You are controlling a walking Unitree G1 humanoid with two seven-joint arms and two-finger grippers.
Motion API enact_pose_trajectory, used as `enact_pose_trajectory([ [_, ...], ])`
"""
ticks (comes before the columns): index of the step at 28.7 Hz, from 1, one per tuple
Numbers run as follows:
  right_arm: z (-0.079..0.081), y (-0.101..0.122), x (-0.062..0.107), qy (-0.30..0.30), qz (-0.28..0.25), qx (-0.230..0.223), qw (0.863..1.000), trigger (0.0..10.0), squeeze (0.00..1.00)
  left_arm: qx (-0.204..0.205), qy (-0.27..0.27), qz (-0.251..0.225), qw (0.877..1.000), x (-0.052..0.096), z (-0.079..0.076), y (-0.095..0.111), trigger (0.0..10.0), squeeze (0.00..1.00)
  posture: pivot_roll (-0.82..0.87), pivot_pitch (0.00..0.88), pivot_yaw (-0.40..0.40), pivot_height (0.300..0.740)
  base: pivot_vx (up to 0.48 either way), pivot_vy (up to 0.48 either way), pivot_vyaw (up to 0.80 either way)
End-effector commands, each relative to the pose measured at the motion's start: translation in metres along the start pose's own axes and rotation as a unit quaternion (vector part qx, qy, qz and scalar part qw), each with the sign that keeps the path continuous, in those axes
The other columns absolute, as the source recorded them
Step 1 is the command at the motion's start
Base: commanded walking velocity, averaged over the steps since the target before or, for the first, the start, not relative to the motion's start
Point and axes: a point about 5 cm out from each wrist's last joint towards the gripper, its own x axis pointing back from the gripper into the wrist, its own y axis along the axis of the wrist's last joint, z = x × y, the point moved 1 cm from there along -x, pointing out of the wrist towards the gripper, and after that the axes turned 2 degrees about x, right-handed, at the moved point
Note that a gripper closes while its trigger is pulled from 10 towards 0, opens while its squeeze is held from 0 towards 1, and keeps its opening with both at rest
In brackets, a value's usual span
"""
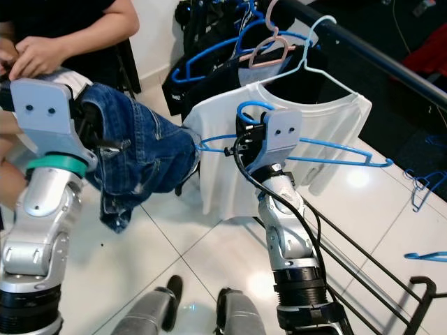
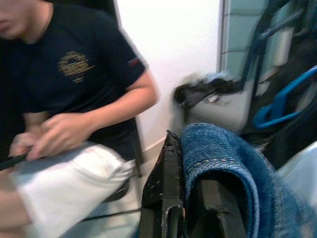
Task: Hang hanger
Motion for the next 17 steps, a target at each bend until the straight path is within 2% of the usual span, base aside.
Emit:
enact_pose_trajectory([
  [1,0.004,-0.006,0.002,0.007,0.006,-0.005,1.0,10.0,0.0,-0.025,-0.009,-0.006,1.0,0.005,-0.002,0.004,10.0,0.0,0.08,0.128,0.013,0.74,0.0,0.0,0.69],
  [3,0.008,-0.008,0.002,0.014,0.008,-0.009,1.0,10.0,0.0,-0.04,-0.016,0.004,0.999,0.008,-0.002,-0.002,10.0,0.0,0.09,0.113,0.005,0.74,0.0,0.0,0.69],
  [9,0.013,-0.01,0.001,0.023,0.004,-0.009,1.0,10.0,0.0,-0.043,-0.011,0.017,0.999,0.008,-0.002,-0.011,10.0,0.0,0.08,0.098,0.008,0.74,0.0,0.0,0.7],
  [17,0.013,-0.005,-0.003,0.023,-0.007,-0.004,1.0,10.0,0.0,-0.019,-0.016,0.008,1.0,0.007,-0.007,-0.006,10.0,0.0,0.08,0.087,0.007,0.74,0.0,0.0,0.71],
])
